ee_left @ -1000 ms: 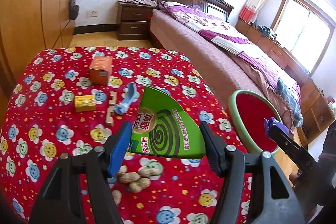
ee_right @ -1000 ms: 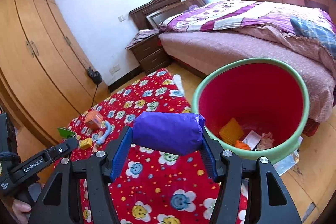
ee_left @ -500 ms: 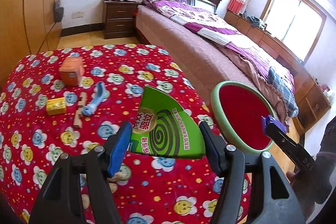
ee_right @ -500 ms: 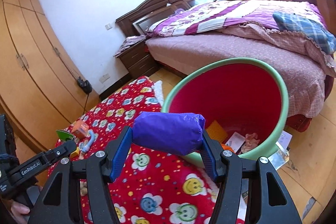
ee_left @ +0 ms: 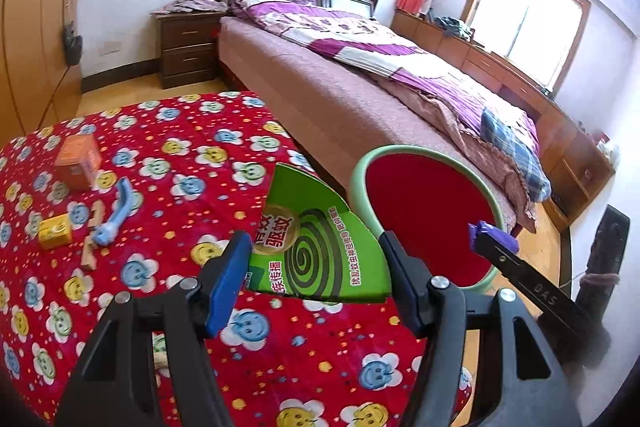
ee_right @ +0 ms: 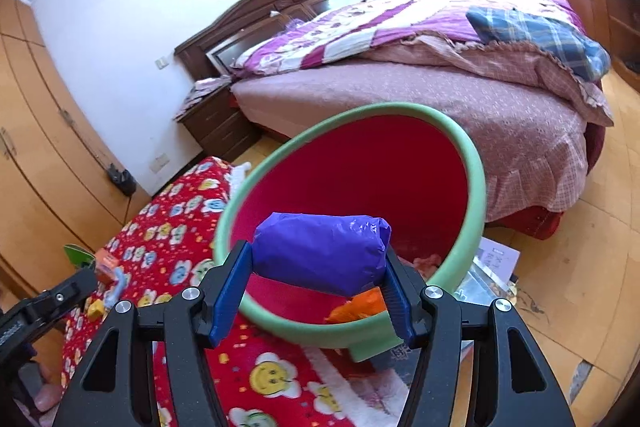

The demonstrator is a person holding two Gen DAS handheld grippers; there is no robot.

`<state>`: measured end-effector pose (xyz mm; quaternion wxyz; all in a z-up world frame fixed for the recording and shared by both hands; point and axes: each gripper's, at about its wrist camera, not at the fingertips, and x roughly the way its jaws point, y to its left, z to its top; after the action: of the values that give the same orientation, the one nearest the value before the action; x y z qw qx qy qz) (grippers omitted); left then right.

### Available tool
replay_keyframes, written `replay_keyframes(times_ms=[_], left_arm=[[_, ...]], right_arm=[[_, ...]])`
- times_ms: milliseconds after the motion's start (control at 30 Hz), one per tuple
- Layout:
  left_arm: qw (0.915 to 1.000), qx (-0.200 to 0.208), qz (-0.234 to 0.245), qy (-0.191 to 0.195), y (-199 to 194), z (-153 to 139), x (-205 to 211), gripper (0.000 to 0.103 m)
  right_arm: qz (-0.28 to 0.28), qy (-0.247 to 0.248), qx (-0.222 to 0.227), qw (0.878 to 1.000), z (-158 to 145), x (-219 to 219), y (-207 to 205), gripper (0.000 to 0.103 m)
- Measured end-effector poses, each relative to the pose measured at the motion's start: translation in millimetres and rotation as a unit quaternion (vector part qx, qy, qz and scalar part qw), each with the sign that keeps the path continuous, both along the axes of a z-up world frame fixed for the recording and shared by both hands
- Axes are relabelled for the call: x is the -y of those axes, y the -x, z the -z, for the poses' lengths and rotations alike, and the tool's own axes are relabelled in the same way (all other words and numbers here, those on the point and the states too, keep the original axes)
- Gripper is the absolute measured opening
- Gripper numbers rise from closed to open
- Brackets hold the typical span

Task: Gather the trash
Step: 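Carry the green box and purple roll over the red bin with both tools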

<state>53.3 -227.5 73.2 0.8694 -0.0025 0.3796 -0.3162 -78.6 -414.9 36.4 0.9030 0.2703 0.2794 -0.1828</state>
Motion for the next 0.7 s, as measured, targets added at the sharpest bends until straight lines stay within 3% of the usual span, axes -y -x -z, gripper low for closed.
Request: replay_keyframes(times_ms=[433,567,700], left_arm=[[0.9993,-0.008,0.036,-0.012,-4,15,36,0.066],[0.9988,-0.01,0.045,-0.017,-5,18,46,0.066],[0.9983,-0.012,0.052,-0.02,-6,21,56,0.066]], right_arm=[[0.002,-0.005,0.003,1.0,9,12,-3,0.069],[0.0,0.0,0.0,1.0,11,14,-3,0.077],[-0.001,0.01,0.002,1.0,9,13,-2,0.077]])
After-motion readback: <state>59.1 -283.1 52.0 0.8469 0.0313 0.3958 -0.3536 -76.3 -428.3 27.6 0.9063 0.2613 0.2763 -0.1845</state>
